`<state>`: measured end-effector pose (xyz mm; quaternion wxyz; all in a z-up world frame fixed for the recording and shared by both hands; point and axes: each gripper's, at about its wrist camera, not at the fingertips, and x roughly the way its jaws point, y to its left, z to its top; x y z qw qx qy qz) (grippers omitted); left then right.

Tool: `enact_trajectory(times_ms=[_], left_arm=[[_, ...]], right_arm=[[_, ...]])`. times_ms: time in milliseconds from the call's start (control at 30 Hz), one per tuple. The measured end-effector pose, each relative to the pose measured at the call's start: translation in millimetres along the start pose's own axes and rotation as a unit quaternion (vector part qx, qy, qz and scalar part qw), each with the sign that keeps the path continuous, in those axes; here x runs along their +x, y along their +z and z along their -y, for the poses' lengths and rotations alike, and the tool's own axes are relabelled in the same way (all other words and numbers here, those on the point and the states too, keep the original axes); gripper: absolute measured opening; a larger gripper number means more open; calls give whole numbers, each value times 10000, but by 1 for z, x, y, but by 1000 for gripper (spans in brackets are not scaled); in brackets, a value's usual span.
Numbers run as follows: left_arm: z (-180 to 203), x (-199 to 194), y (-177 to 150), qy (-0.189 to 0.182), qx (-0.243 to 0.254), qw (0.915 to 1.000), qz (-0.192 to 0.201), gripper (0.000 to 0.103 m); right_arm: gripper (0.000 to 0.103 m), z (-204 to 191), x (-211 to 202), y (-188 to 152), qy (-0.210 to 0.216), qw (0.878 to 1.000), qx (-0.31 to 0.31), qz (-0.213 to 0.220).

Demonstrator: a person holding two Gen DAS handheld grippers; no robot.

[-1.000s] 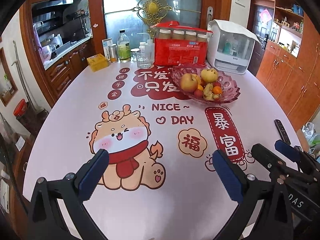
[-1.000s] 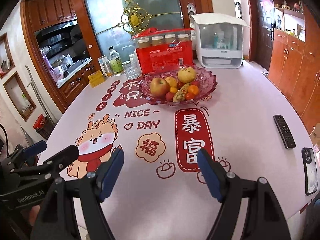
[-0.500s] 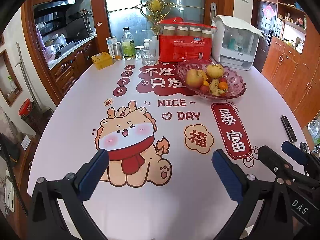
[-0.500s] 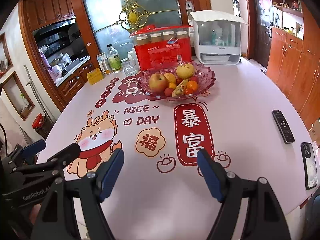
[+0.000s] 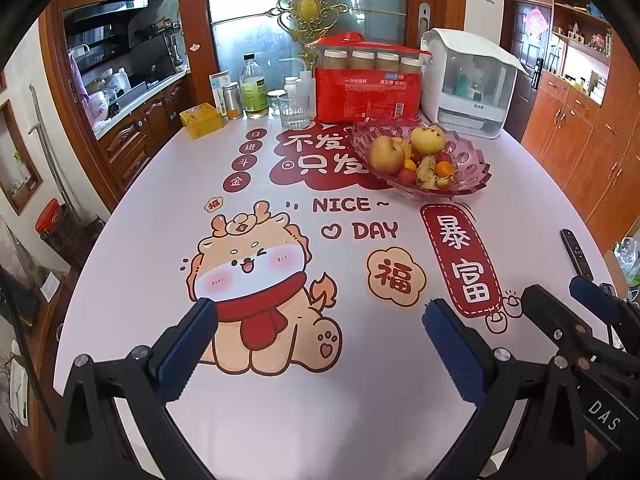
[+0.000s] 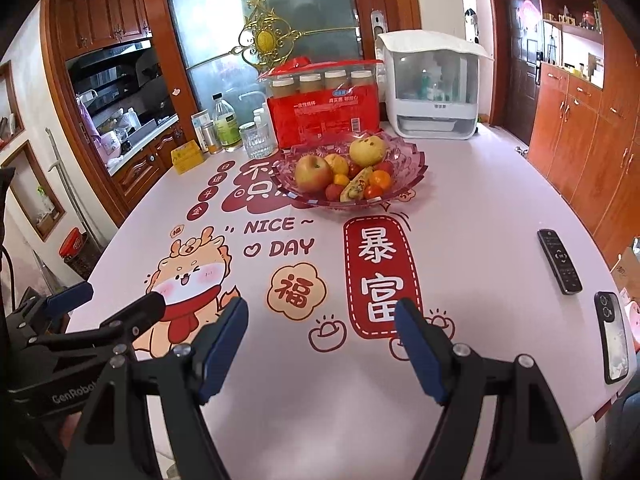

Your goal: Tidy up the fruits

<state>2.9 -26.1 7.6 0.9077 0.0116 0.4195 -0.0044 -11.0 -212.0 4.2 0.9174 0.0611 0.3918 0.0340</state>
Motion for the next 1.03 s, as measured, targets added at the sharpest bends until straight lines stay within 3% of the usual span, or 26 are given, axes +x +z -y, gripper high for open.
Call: enact_trajectory(times_ms=[1033], left_arm=[[-4,-1,0,-30,4,10000,14,103]], right_arm=[[76,-3,0,1,-14,10000,-22,54]])
